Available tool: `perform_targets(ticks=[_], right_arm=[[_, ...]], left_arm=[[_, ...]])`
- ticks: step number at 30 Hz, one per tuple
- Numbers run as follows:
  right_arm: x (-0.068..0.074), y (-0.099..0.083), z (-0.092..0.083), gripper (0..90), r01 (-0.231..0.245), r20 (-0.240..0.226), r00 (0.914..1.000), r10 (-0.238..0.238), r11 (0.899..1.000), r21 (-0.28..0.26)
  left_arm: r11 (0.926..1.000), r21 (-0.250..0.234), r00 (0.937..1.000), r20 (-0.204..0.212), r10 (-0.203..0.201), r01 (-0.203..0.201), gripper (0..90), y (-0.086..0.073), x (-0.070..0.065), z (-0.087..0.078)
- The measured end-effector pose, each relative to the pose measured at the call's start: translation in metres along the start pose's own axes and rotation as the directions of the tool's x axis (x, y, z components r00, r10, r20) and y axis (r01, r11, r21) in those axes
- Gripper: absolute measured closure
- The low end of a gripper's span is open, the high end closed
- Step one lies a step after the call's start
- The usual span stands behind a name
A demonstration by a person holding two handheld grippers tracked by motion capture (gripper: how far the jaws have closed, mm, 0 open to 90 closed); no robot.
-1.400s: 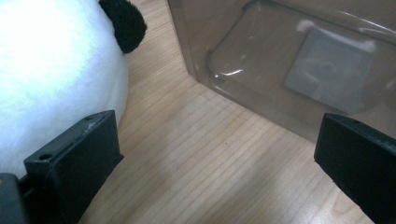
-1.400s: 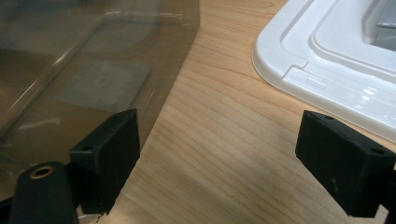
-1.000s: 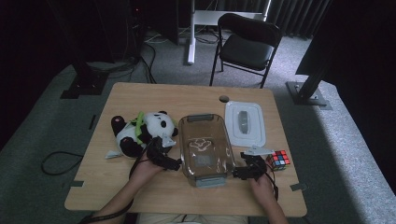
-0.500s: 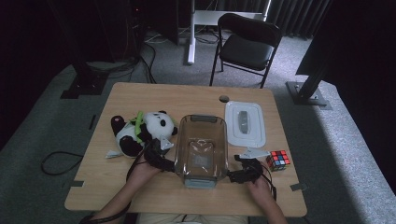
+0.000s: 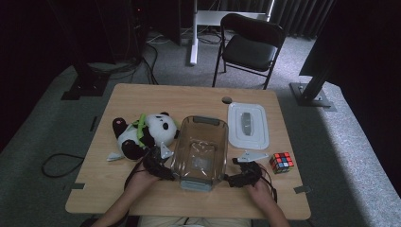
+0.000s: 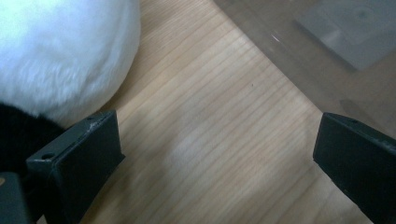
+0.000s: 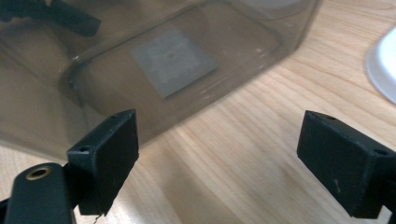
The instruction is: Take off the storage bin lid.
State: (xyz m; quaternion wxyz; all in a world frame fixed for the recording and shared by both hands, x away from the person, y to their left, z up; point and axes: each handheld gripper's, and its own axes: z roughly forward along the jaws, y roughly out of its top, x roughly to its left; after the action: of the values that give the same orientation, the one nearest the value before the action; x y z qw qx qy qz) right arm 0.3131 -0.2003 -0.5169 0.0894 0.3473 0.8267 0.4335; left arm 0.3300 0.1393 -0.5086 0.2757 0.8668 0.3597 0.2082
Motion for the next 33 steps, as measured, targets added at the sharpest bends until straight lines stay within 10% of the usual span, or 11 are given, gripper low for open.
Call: perform_targets(ticks=[22,33], right_arm=[[0.008,0.004,0.015,12.5,0.023,-0.032,0.9992,-0.023,1.000,0.014],[-0.007,-0.001,0.010,12.4,0.011,0.074,0.9971,-0.016,0.998,0.055]], left_arm=[[0.9997,0.006,0.9991,-0.034,-0.023,0.023,1.5,-0.014,0.004,-0.010],[0.9985,-0.031,0.9958,0.081,-0.043,0.046,1.5,-0.035,0.007,-0.020]])
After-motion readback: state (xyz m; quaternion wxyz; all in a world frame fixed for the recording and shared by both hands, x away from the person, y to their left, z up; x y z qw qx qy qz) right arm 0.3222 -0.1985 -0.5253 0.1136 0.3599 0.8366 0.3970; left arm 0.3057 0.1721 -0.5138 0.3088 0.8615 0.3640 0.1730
